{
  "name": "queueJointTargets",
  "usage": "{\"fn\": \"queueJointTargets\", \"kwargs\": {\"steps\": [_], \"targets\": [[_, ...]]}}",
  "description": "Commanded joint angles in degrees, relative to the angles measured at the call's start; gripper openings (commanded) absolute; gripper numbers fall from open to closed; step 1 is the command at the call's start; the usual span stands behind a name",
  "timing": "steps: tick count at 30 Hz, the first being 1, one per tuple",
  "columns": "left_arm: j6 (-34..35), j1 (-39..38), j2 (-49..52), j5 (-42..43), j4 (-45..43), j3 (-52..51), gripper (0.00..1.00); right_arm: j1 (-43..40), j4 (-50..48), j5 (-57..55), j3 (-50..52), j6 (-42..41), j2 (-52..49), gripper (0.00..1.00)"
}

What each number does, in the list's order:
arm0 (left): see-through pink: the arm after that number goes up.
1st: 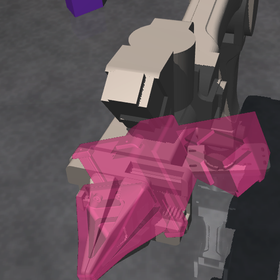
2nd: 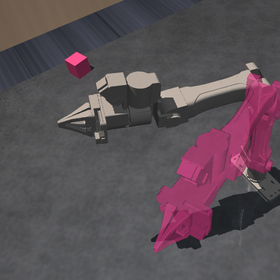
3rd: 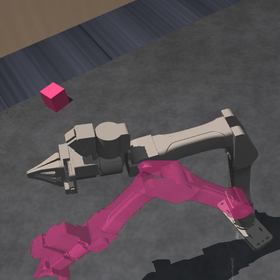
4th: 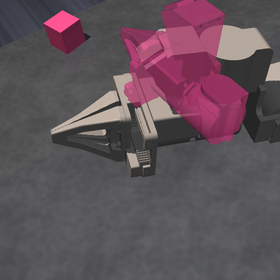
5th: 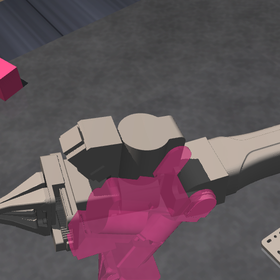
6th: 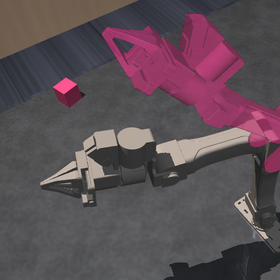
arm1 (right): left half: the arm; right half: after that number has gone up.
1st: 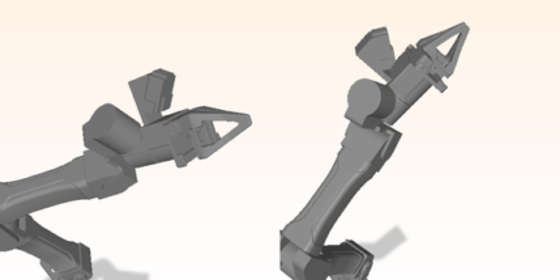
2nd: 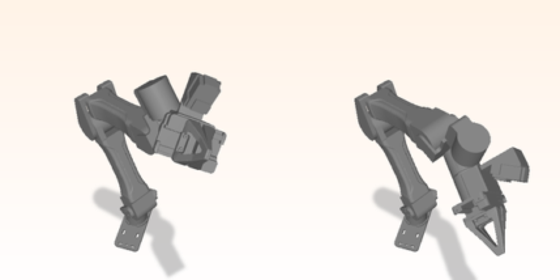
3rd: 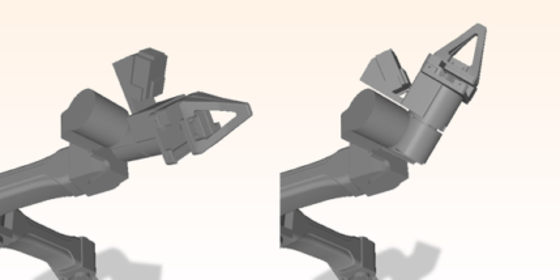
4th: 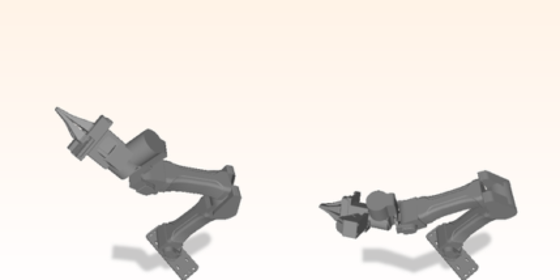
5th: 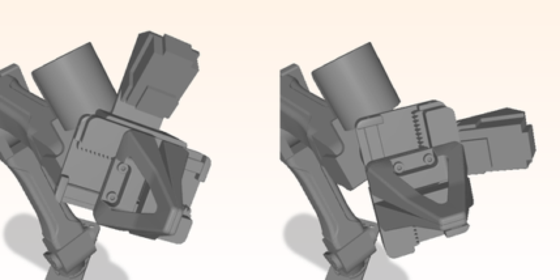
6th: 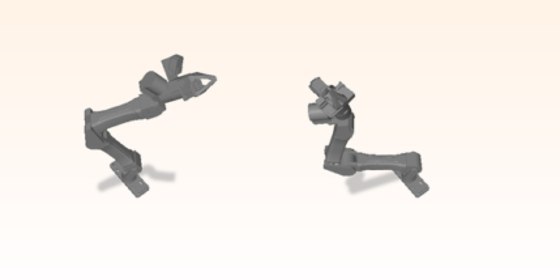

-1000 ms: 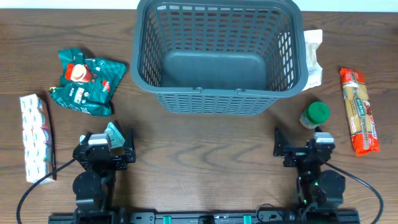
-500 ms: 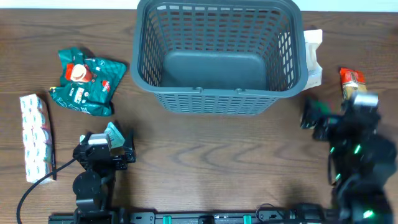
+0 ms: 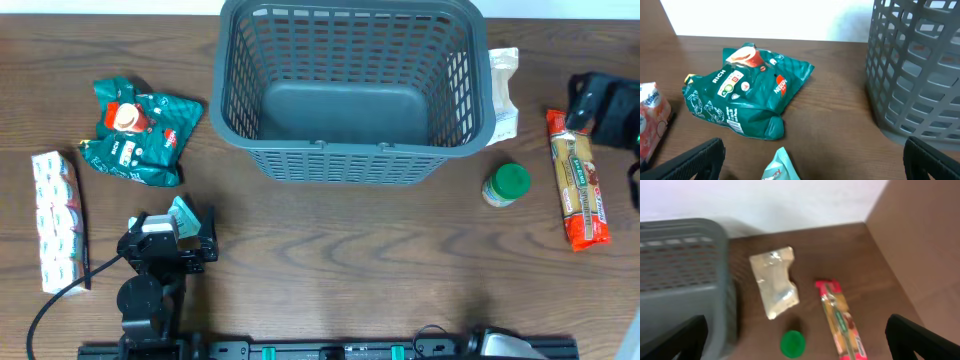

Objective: Pack container
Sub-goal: 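Move the right gripper over the San Remo pasta packet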

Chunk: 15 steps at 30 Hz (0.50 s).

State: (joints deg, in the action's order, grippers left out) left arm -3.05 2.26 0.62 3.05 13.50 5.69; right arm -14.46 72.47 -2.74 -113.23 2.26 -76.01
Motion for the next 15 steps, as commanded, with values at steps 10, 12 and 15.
{"fn": "queueJointTargets", "kwargs": {"steps": [10,12,15], "targets": [[-0.57,0.24,-0.42,0.61,0.5,-1.36,0.99,-15.76,5.73,6.56,-1.99,7.89,-13.51,0.99],[-0.57,0.24,-0.42,0.61,0.5,-1.36,0.98,-17.84,6.67,5.92,-1.99,7.58,-13.88,0.99],[-0.57,0.24,-0.42,0.61,0.5,-1.36,0.99,-20.11,7.54,5.99,-1.88,8.41,-13.9,0.99]]}}
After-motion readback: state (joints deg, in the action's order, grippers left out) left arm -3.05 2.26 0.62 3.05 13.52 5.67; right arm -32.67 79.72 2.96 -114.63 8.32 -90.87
